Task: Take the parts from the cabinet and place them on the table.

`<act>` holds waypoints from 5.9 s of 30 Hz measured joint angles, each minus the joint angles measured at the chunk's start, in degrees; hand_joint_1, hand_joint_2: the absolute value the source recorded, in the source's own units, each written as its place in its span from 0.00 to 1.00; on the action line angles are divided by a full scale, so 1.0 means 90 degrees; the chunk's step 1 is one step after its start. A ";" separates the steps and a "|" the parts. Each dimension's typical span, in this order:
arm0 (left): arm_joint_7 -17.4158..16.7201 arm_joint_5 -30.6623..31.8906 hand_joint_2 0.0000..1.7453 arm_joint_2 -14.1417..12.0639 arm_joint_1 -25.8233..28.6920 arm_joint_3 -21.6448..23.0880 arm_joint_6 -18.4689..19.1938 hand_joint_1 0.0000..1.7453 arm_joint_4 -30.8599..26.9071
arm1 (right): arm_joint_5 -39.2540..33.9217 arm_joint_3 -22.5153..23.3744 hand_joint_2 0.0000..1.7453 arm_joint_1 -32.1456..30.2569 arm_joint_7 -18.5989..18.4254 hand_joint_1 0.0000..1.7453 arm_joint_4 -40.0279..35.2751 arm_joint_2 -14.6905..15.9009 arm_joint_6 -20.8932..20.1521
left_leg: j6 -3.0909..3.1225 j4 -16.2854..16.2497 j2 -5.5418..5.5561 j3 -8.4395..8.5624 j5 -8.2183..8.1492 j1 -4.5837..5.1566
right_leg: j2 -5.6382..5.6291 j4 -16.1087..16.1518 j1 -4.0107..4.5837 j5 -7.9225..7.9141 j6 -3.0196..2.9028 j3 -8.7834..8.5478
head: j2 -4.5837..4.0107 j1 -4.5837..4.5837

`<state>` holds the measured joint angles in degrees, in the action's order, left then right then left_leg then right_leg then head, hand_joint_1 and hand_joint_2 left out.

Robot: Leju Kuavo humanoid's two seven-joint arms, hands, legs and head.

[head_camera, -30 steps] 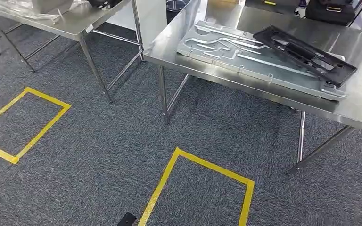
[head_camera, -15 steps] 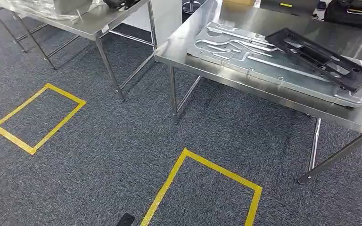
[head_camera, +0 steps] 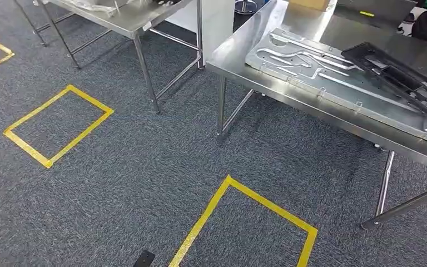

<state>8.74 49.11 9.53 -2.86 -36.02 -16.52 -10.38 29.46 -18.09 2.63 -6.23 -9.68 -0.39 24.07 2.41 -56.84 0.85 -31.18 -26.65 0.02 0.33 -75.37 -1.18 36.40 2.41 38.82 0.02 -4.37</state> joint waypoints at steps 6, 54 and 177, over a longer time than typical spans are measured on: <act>-0.0002 -0.0012 0.00 0.0029 -0.0014 -0.0036 -0.0024 0.00 0.0000 | 0.0080 -0.0134 0.00 0.0012 -0.0049 0.00 0.0007 0.0019 -0.0041 | -0.0114 -0.0073 0.0246 -0.0037 -0.0038 0.0029 | -0.0255 0.1975 0.0042 -0.0978 -0.0141 -0.0819 | 0.0000 0.0000; 0.0230 -0.0104 0.00 0.0168 -0.0051 -0.0326 0.0015 0.00 0.0000 | 0.0401 0.0352 0.00 0.0425 0.2361 0.00 -0.0352 0.0423 0.1191 | -0.0154 -0.0126 -0.0224 -0.0096 -0.0083 0.0008 | 0.0298 0.2027 0.0047 -0.0930 -0.0088 -0.0931 | 0.0000 0.0000; 0.0240 -0.0080 0.00 -0.0056 -0.0082 -0.1069 0.0073 0.00 -0.0022 | 0.1452 0.0488 0.00 0.0141 0.0316 0.00 -0.0112 -0.0170 -0.0202 | -0.0168 -0.0024 -0.0208 0.0008 -0.0043 -0.0011 | 0.0354 0.2011 0.0137 -0.0860 -0.0194 -0.0980 | 0.0000 -0.0002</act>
<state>10.91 48.39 9.03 -3.60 -45.64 -15.87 -10.58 42.53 -13.70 3.89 -3.39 -10.69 -1.92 22.25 0.89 -57.06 -1.02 -31.11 -27.04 -0.08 3.52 -57.26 0.05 28.66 0.66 30.00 0.02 -4.39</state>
